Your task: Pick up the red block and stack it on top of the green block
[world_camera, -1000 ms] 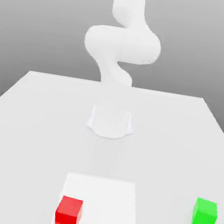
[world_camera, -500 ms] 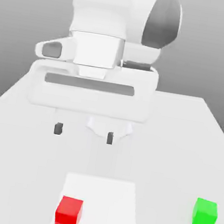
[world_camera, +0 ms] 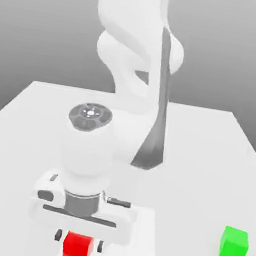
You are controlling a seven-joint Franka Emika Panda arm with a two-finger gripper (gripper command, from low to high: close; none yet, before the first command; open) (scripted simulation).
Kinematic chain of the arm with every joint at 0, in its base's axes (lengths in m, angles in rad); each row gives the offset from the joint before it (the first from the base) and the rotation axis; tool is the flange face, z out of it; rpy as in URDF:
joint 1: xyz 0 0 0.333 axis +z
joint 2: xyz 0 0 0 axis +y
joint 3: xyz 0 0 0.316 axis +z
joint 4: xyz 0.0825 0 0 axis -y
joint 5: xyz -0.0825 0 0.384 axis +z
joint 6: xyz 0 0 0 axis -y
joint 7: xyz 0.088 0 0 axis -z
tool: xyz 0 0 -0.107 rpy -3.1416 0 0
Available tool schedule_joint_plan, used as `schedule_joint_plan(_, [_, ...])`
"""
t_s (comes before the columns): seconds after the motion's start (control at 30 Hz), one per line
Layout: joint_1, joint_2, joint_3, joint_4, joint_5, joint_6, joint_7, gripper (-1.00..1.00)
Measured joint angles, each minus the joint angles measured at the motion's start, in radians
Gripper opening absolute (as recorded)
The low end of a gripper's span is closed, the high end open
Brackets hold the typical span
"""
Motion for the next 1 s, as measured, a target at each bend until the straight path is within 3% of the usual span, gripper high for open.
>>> schedule_joint_plan(0.13, [-0.001,-0.002,0.001,0.0,-0.001,-0.002,0.001,-1.0])
schedule_joint_plan(0.3, [0.013,-0.157,-0.013,-0.024,-0.03,-0.133,0.026,-1.0])
schedule_joint_plan(0.73, [0.412,-0.241,0.272,-0.003,-0.112,-0.241,0.514,-1.0])
schedule_joint_plan(0.87, [0.466,-0.131,0.262,0.007,-0.181,-0.143,0.599,-1.0])
schedule_joint_plan(0.9, [0.481,-0.099,0.248,0.009,-0.194,-0.113,0.609,1.0])
schedule_joint_plan(1.0, [0.481,-0.099,0.248,0.009,-0.194,-0.113,0.609,1.0])
